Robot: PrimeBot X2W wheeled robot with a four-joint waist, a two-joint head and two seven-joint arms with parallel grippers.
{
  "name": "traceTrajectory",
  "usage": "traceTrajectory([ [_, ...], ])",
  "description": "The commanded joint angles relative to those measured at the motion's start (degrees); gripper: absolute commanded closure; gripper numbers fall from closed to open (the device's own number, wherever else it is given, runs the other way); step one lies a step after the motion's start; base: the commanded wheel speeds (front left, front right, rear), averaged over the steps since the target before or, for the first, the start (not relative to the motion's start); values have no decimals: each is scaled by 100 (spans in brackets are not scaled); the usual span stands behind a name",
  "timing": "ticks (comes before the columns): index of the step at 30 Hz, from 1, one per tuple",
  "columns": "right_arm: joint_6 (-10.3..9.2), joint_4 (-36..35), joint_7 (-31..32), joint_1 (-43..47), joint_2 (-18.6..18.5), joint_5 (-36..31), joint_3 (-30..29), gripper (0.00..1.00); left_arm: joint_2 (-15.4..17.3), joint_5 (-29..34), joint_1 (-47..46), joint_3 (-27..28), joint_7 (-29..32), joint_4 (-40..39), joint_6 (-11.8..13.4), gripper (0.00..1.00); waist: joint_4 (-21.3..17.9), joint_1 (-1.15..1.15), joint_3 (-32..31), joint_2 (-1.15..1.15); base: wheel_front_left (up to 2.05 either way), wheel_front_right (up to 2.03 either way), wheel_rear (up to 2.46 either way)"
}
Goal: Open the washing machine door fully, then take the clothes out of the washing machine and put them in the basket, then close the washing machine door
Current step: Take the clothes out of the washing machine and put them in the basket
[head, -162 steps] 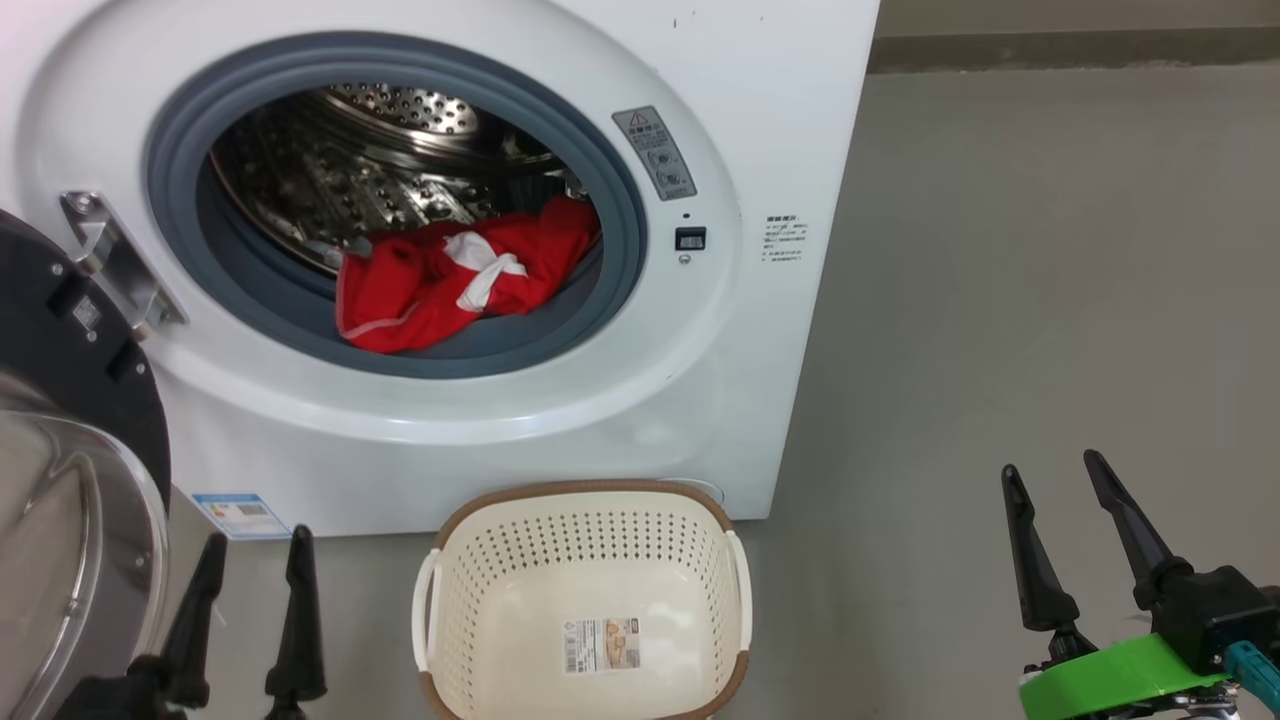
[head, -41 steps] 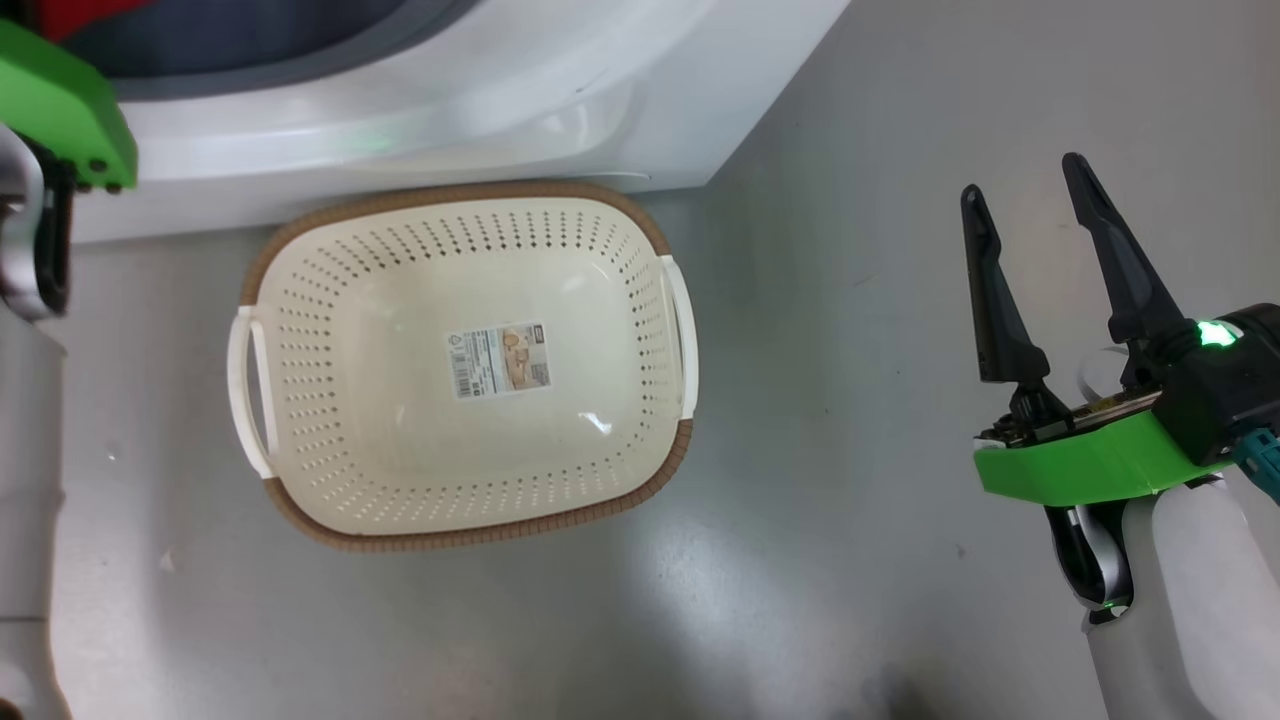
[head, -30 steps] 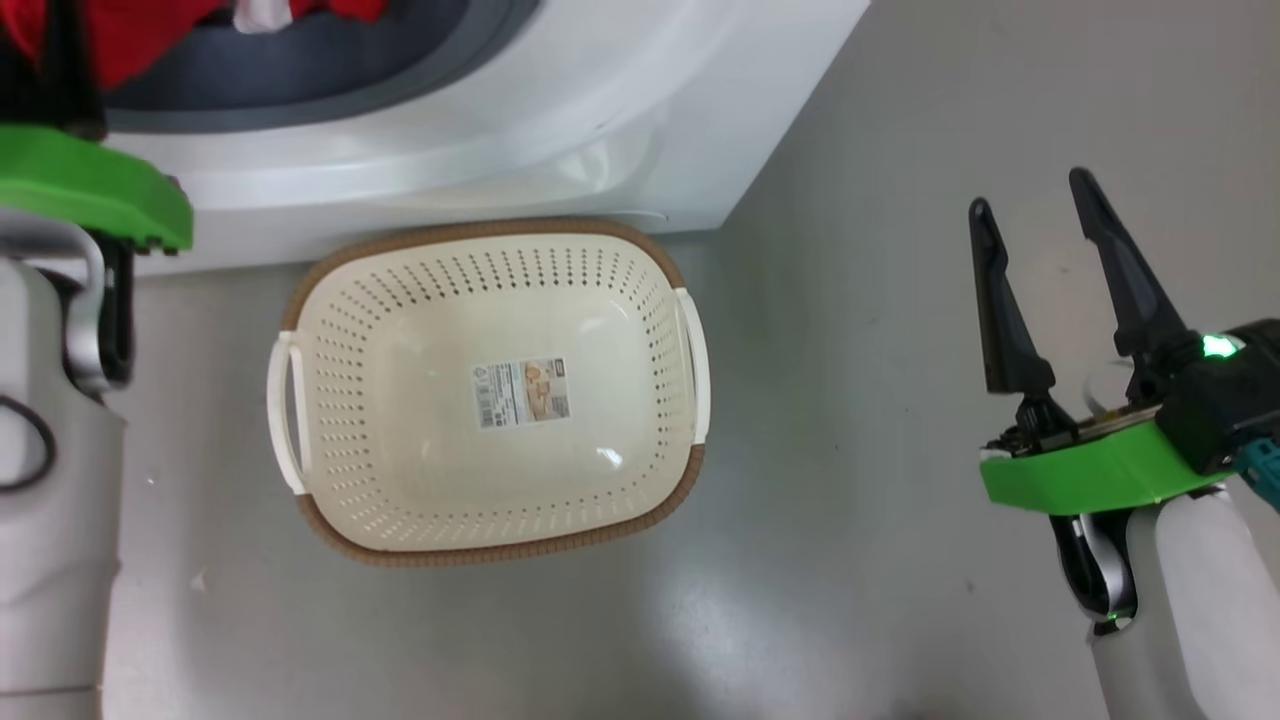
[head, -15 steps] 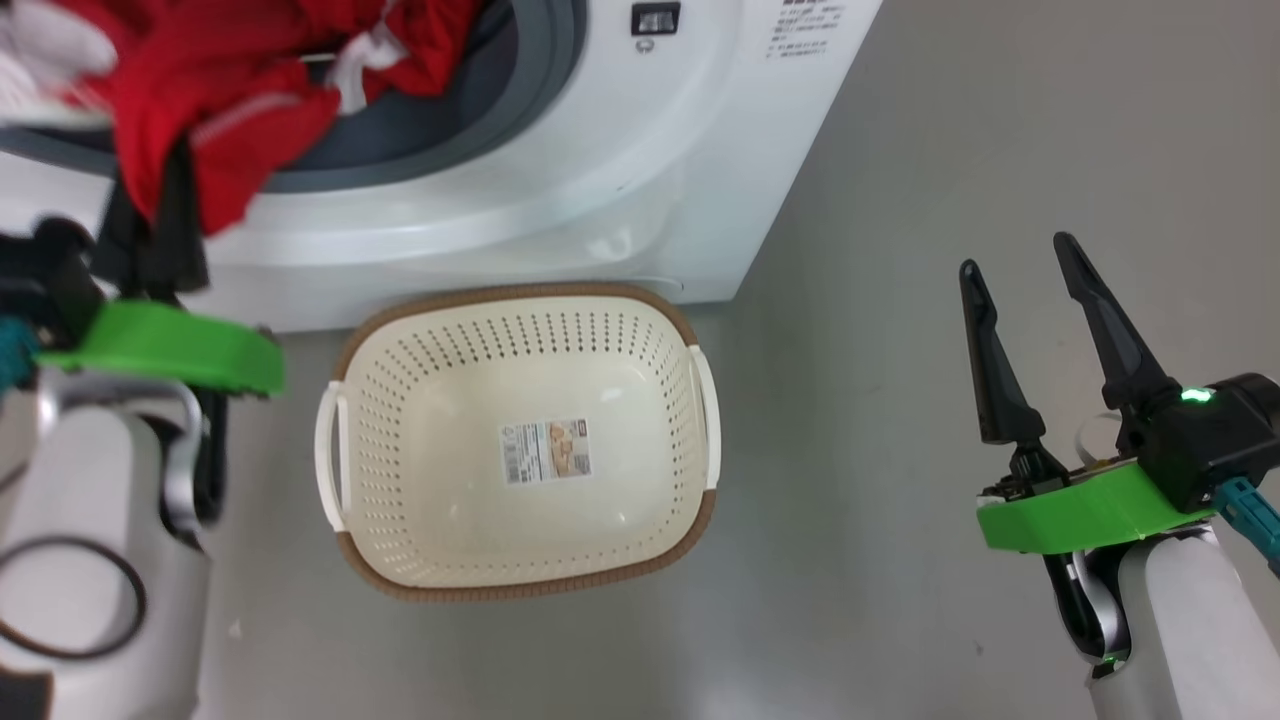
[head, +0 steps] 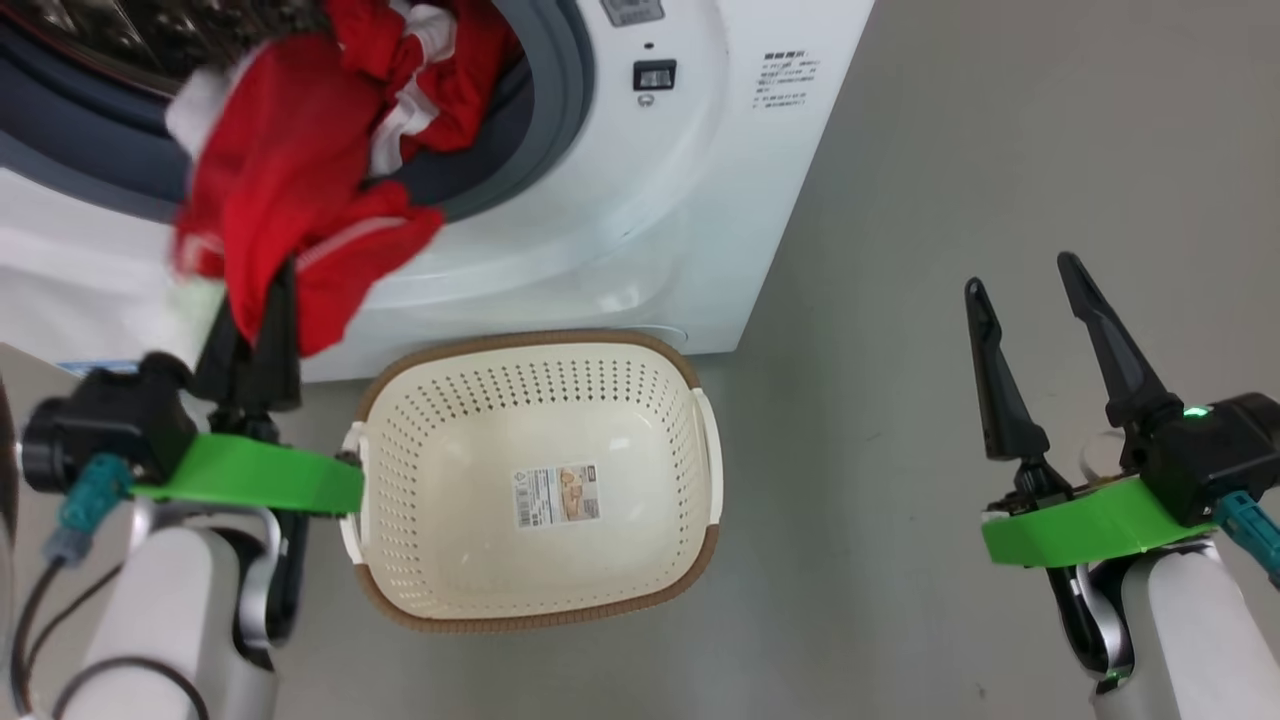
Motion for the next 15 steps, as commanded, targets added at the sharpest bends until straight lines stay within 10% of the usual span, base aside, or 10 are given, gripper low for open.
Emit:
traceTrajectory([
  [1, 26, -108, -36, 131, -6, 19, 110, 0, 132, -70, 121, 141, -14, -269, 12, 100, 12, 0, -86, 0, 0, 0, 0],
  [15, 26, -114, -36, 267, -6, 64, 88, 0, -76, -95, 1049, -137, 195, -1375, 208, 100, -6, 0, -365, 0, 0, 0, 0],
])
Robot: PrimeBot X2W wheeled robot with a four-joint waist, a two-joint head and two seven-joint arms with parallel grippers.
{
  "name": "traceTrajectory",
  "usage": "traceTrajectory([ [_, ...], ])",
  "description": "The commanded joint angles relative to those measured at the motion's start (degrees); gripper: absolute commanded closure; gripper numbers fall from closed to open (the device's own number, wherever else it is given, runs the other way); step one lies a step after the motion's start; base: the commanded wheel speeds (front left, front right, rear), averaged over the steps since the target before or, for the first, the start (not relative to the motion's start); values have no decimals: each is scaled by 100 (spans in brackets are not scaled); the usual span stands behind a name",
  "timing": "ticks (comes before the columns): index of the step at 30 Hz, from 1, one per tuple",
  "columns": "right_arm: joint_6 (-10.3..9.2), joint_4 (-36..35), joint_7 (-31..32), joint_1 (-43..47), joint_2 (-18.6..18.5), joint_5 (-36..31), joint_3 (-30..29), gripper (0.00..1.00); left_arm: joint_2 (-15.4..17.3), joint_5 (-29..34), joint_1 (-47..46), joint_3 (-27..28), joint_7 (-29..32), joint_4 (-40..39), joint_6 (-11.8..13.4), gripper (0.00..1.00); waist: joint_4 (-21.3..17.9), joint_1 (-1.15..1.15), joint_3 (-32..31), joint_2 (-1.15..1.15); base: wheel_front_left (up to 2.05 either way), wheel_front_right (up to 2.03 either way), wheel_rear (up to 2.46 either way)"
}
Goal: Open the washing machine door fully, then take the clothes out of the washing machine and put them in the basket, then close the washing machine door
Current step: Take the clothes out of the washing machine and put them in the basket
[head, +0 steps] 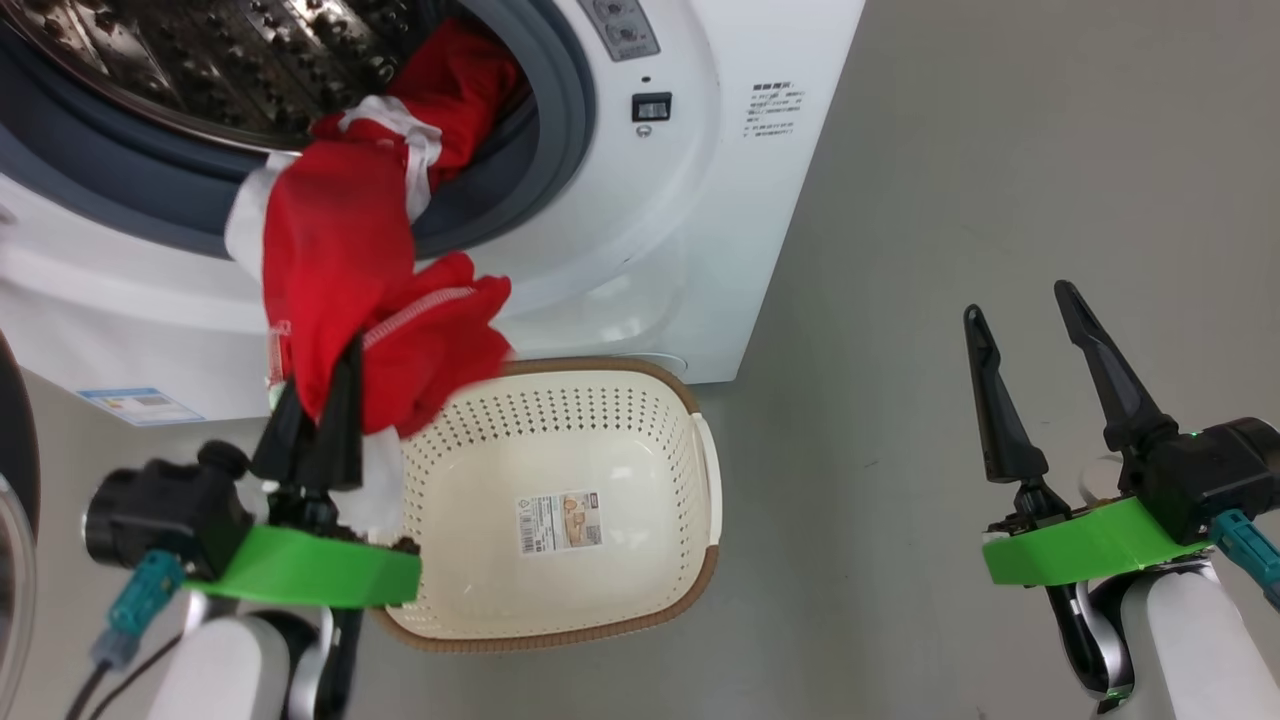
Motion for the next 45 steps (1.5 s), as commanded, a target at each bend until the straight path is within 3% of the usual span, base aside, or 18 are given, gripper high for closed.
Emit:
traceTrajectory([
  [1, 26, -146, -36, 48, -8, 58, 94, 0, 80, 1, 107, 140, 33, -325, 56, 100, -9, 0, -13, 0, 0, 0, 0],
  [9, 26, -158, -36, 90, -8, 114, 111, 0, -5, -110, 412, 51, 187, -546, 119, 100, -22, 0, 23, 0, 0, 0, 0],
  [17, 26, -150, -36, -1, -8, 87, 124, 0, -136, -322, 205, -91, 219, 291, -43, 100, 15, 0, 195, 0, 0, 0, 0],
  [21, 26, -142, -36, -59, -8, 88, 173, 0, -319, -746, -196, -129, 156, 1362, -319, 100, 13, 0, 342, 0, 0, 0, 0],
  [26, 26, -158, -36, -123, -8, 88, 222, 0, -396, -890, -627, -197, 29, 2202, -463, 100, -15, 0, 543, 0, 0, 0, 0],
  [34, 26, -162, -36, -332, -8, 130, 306, 0, -453, -915, -1484, -345, -174, 3816, -645, 100, -183, 0, 998, 0, 0, 0, 0],
  [45, 26, -119, -36, -515, -8, 203, 451, 0, -452, -1021, -2394, -273, -206, 5806, -711, 100, -425, 0, 1542, 0, 0, 0, 0],
])
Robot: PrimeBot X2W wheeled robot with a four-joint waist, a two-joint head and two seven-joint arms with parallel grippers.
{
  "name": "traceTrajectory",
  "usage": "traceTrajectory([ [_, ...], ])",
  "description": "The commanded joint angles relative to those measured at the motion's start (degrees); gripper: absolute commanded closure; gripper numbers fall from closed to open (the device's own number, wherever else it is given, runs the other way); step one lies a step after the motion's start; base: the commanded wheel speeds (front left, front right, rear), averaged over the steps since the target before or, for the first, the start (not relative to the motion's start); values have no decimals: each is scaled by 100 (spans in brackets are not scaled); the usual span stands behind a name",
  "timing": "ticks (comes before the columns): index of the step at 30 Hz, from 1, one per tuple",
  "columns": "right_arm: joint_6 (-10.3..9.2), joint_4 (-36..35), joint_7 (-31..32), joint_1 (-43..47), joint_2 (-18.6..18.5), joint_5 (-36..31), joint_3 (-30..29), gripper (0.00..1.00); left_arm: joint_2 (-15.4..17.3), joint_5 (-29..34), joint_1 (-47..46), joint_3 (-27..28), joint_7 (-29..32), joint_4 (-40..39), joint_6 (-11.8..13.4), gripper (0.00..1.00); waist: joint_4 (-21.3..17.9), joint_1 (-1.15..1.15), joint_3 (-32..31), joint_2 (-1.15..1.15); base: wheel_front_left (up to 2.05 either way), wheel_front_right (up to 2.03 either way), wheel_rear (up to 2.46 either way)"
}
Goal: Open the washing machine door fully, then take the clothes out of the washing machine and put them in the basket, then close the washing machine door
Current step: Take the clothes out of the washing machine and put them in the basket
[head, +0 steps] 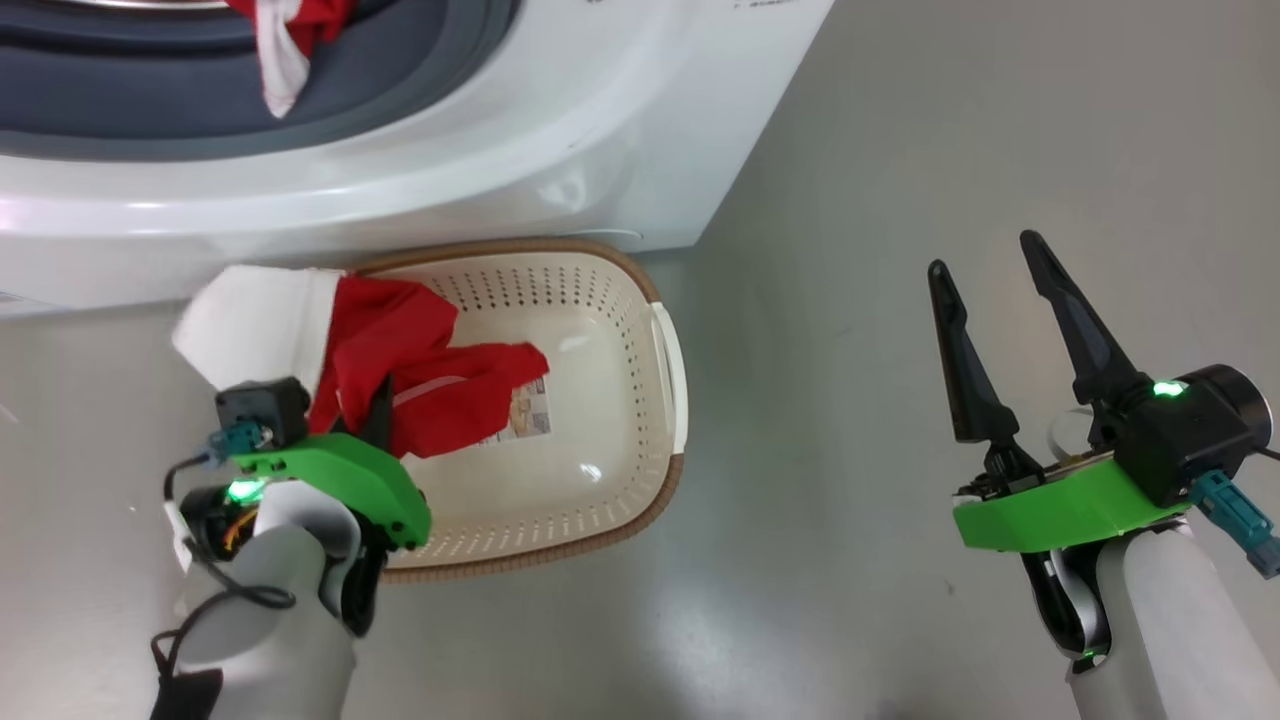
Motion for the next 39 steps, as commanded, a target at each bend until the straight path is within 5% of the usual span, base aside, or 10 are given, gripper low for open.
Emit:
traceTrajectory([
  [1, 26, -110, -36, -92, -7, 82, 127, 0, 114, -57, -127, 146, 6, 95, -21, 100, -108, 0, 196, 0, 0, 0, 0],
  [18, 26, 10, -36, -295, -7, 91, 235, 0, 337, -84, -627, 29, 929, 1044, 258, 99, -312, 0, 706, 0, 0, 0, 0],
  [19, 26, 14, -36, -302, -7, 90, 234, 0, 342, -80, -634, 16, 938, 1050, 265, 82, -309, 0, 722, 0, 0, 0, 0],
  [22, 26, 37, -36, -327, -7, 77, 235, 0, 354, -70, -660, -22, 938, 1062, 265, 55, -294, 0, 760, 0, 0, 0, 0],
  [23, 26, 45, -36, -337, -7, 71, 233, 0, 356, -64, -668, -38, 937, 1065, 264, 33, -287, 0, 765, 0, 0, 0, 0],
  [24, 26, 54, -36, -346, -7, 64, 230, 0, 356, -60, -675, -52, 934, 1068, 263, 0, -279, 0, 768, 0, 0, 0, 0],
  [39, 26, 460, -36, -354, -7, -84, 396, 0, 194, -321, -732, 25, 267, 1001, 154, 0, 3, 0, 329, 0, 0, 0, 0],
])
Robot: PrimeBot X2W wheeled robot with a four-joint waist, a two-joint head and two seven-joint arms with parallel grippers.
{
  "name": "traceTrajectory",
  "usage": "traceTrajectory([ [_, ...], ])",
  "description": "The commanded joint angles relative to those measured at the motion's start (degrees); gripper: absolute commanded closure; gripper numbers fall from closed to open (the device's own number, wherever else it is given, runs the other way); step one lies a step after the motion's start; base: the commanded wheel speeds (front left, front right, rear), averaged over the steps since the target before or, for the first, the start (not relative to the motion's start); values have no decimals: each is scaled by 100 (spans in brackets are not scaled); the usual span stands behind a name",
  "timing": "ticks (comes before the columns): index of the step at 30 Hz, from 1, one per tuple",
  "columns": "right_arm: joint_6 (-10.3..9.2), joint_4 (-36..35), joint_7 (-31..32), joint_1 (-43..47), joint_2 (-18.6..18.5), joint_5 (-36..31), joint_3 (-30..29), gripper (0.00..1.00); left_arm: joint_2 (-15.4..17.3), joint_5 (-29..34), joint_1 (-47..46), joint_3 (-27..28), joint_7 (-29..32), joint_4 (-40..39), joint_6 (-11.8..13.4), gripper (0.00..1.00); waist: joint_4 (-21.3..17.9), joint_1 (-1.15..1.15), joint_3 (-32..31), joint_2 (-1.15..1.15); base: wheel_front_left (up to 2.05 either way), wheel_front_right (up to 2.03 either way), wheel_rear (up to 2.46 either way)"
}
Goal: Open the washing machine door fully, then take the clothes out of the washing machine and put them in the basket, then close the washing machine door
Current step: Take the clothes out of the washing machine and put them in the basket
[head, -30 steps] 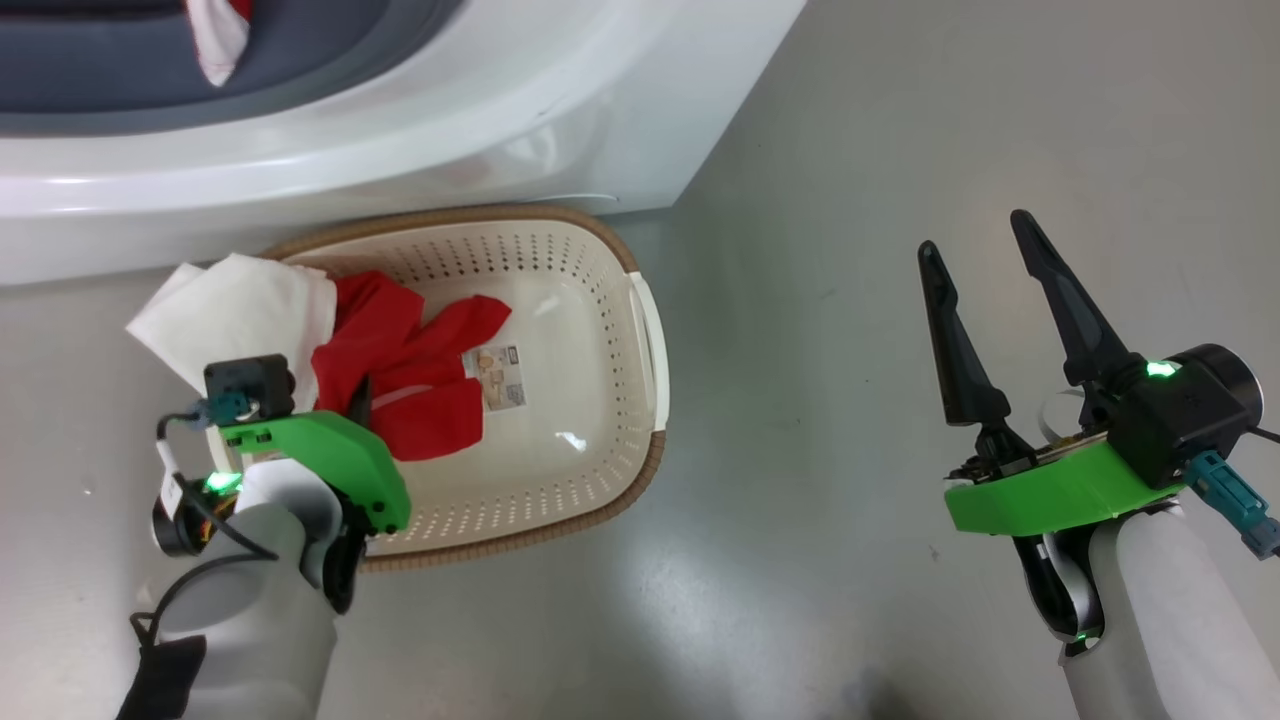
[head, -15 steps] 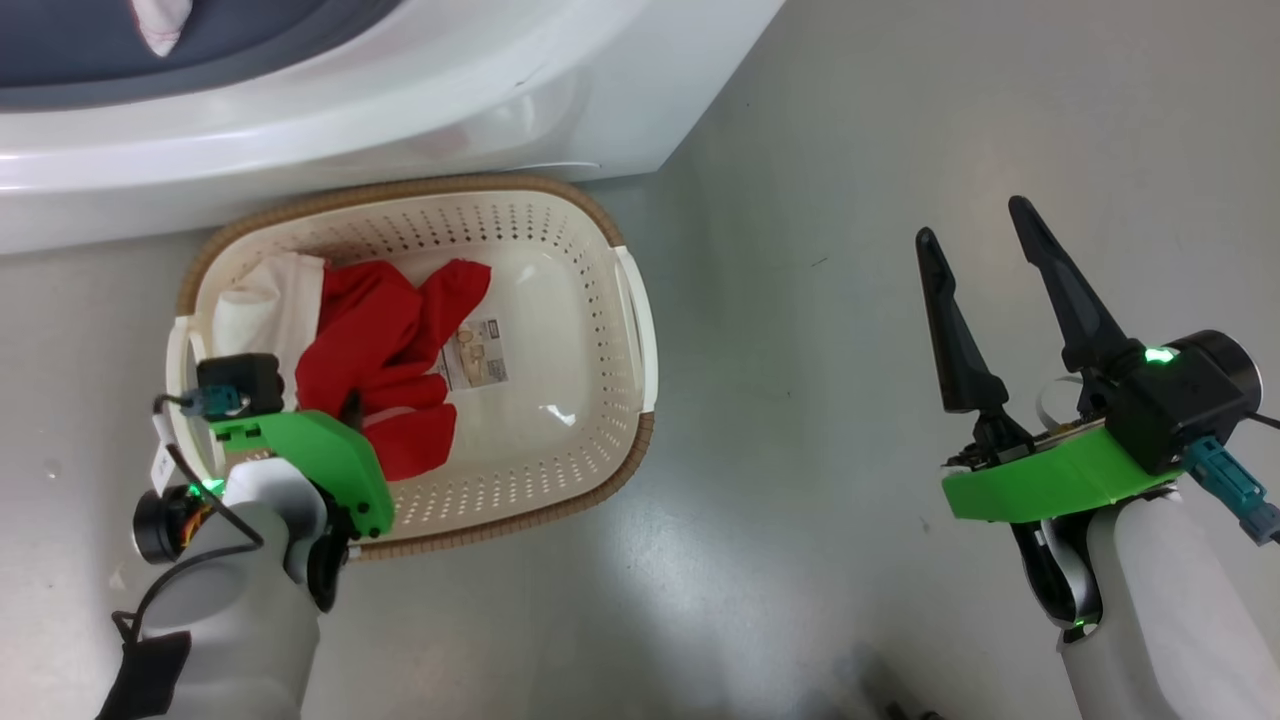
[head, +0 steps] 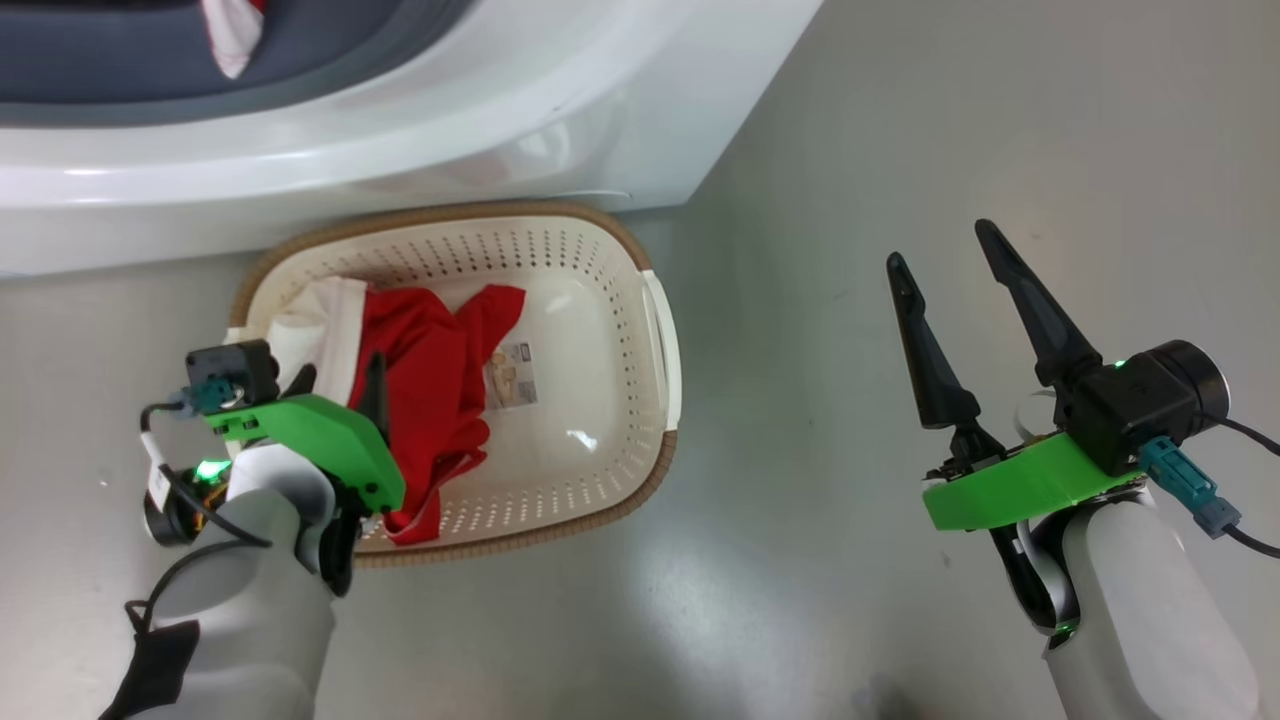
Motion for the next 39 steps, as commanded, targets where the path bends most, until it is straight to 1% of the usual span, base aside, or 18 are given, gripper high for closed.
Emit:
traceTrajectory([
  [1, 26, -93, -36, 71, -3, -5, 110, 0, 126, -45, 73, 122, -176, -117, -59, 0, 107, 0, -177, 0, 0, 0, 0],
  [6, 26, -153, -36, 125, -3, 123, -15, 0, 62, -87, 233, 135, -406, -369, -107, 0, 230, 0, -460, 0, 0, 0, 0],
  [10, 26, -88, -36, 197, -3, 2, -133, 0, 30, -71, 436, 131, -449, -719, -131, 0, 322, 0, -718, 0, 0, 0, 0],
  [13, 26, -26, -36, 239, -3, -95, -179, 0, 23, 16, 665, 218, -453, -1331, -42, 0, 405, 0, -907, 0, 0, 0, 0],
  [20, 26, 57, -36, 366, -3, -98, -240, 0, 20, 506, 1614, 562, -455, -3239, 211, 0, 535, 0, -1397, 0, 0, 0, 0],
  [21, 26, 57, -36, 366, -3, -98, -240, 0, 20, 506, 1614, 562, -455, -3239, 211, 0, 535, 0, -1397, 0, 0, 0, 0],
  [28, 26, -36, -36, 556, -3, -162, -416, 0, -2, 930, 2574, 798, -456, -4735, 348, 0, 593, 0, -1906, 0, 0, 0, 0],
  [33, 26, -277, -36, 727, -3, -171, -532, 0, -17, 1055, 3075, 886, -456, -5416, 368, 0, 605, 0, -2195, 0, 0, 0, 0],
  [39, 26, -509, -36, 1004, -3, -192, -671, 0, -23, 1206, 3492, 953, -456, -5963, 388, 0, 576, 0, -2468, 0, 0, 0, 0],
])
